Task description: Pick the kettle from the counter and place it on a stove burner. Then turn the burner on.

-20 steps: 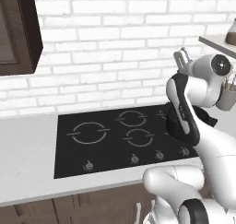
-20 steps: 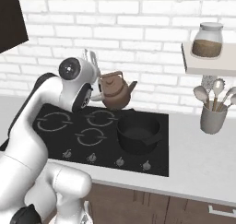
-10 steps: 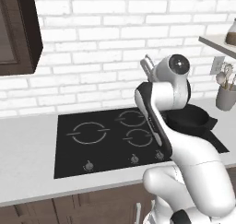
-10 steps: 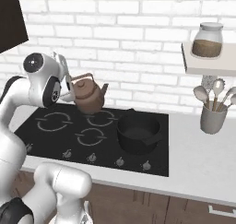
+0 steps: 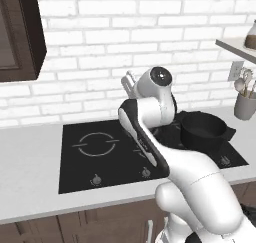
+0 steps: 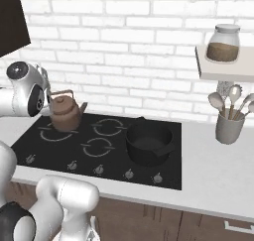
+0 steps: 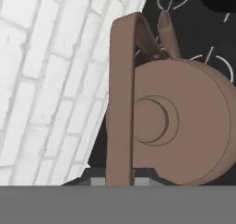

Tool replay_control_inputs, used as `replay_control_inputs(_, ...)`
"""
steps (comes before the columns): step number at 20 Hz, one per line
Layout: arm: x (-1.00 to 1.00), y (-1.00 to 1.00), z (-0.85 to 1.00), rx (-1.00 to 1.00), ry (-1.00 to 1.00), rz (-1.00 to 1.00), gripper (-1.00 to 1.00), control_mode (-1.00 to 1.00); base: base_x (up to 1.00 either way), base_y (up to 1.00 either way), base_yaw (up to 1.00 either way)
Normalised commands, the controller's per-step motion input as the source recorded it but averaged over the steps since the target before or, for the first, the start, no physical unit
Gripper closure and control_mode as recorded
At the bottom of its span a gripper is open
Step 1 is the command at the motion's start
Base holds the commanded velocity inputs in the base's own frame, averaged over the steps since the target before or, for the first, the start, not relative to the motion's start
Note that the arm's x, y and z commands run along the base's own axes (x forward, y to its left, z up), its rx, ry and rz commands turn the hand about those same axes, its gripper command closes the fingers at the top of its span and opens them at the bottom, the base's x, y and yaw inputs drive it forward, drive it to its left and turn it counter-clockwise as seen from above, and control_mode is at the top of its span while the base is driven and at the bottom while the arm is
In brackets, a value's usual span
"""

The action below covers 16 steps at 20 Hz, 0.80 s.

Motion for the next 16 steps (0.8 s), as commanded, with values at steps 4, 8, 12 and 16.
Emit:
replay_control_inputs(4, 0.05, 1.00, -0.54, 0.19, 0.16, 0.05, 1.00, -1.00, 0.00, 0.00, 0.00)
replay_control_inputs(8, 0.25, 1.00, -0.43, 0.13, 0.06, 0.01, 1.00, -1.00, 0.00, 0.00, 0.00)
replay_control_inputs(12, 0.02, 0.17, -0.06, 0.00, 0.00, 0.00, 1.00, -1.00, 0.00, 0.00, 0.00)
replay_control_inputs(16, 0.68, 0.05, -0.01, 0.00, 0.00, 0.00, 1.00, -1.00, 0.00, 0.00, 0.00)
